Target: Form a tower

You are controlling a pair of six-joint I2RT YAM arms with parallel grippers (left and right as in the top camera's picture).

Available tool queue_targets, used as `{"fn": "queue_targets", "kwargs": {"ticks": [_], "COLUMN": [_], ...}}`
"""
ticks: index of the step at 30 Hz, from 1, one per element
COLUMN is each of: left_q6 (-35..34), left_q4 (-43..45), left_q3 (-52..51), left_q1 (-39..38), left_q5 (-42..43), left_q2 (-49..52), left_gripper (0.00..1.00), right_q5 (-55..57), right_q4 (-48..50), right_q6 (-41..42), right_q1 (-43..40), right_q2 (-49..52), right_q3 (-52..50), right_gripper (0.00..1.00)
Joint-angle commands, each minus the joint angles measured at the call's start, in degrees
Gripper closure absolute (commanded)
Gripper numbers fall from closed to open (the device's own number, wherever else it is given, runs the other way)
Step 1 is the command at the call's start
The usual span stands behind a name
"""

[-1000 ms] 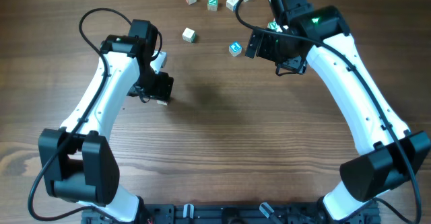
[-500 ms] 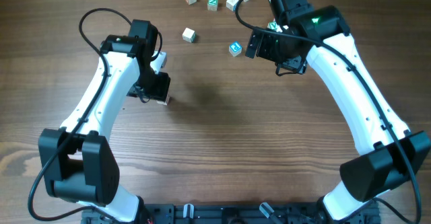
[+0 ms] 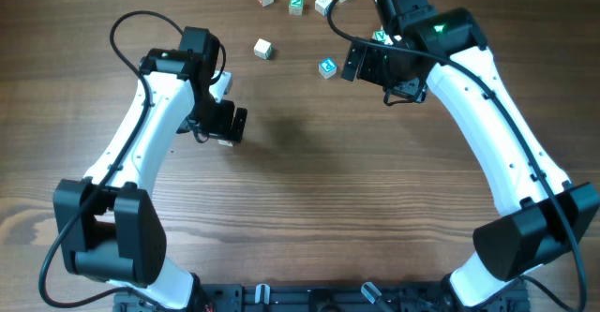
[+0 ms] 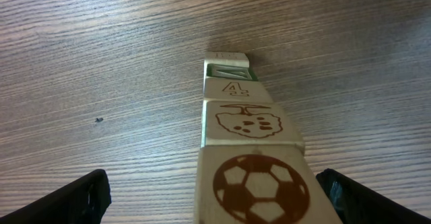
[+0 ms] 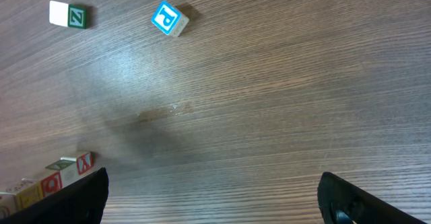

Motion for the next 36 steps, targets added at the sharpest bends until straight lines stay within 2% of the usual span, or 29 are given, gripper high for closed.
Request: {"fn": "queue_targets", "kwargs": {"ticks": [1,9,11,14,15,16,17,19,23,28,32,36], "left_q6": [0.24,-0.02,-5.73,-13.99,-15.02,-15.04,-15.02,-15.02,-14.99,-15.02,-14.97,-14.97], "left_q4": [-1.31,-0.72,3.37,6.58,4.9,2.91,1.6,-0.5,-3.65,-3.15,2.69,12.09], "left_q3": [3.45,6.23,6.23,6.23,6.01,6.01,5.99,5.99,5.84,2.1,-2.86,-7.17], "left_q1": [0.35,0.42,1.84,8.5,13.84,17.4,19.52,22.01,21.68,20.57,20.63,20.63], "left_q5": [0.94,7.39,4.79,4.0,5.2,7.89,10.25,12.59,13.25,14.19,21.75,22.73], "left_q2": [-0.37,-13.35,-18.4,-20.39,-18.82,-16.63,-14.69,-10.8,-2.47,1.81,4.15,4.26], "left_gripper": [0.0,0.0,0.0,0.0,0.2,0.58,0.82,0.96,0.96,0.96,0.96,0.96], "right_q5": [1.03,1.01,1.01,1.03,1.03,1.03,1.03,1.03,1.01,1.03,1.03,1.03], "right_q4": [0.37,2.75,3.13,3.17,3.15,3.17,3.17,3.1,2.91,2.29,2.32,2.27], "right_q6": [-0.74,-0.68,-0.7,-0.66,-0.68,-0.68,-0.7,-0.74,-3.82,-6.36,-6.38,-6.43], "right_q1": [-0.17,-0.17,-0.17,-0.17,-0.17,-0.17,-0.17,-0.17,-0.17,-0.17,-0.17,-0.17], "right_q2": [-0.09,-0.09,-0.09,-0.09,-0.09,-0.09,-0.09,-0.09,-0.09,-0.09,-0.09,-0.09], "right_q3": [-0.44,-0.44,-0.44,-0.44,-0.44,-0.44,-0.44,-0.44,-0.44,-0.44,-0.44,-0.44], "right_gripper": [0.0,0.0,0.0,0.0,0.0,0.0,0.0,0.0,0.0,0.0,0.0,0.0]}}
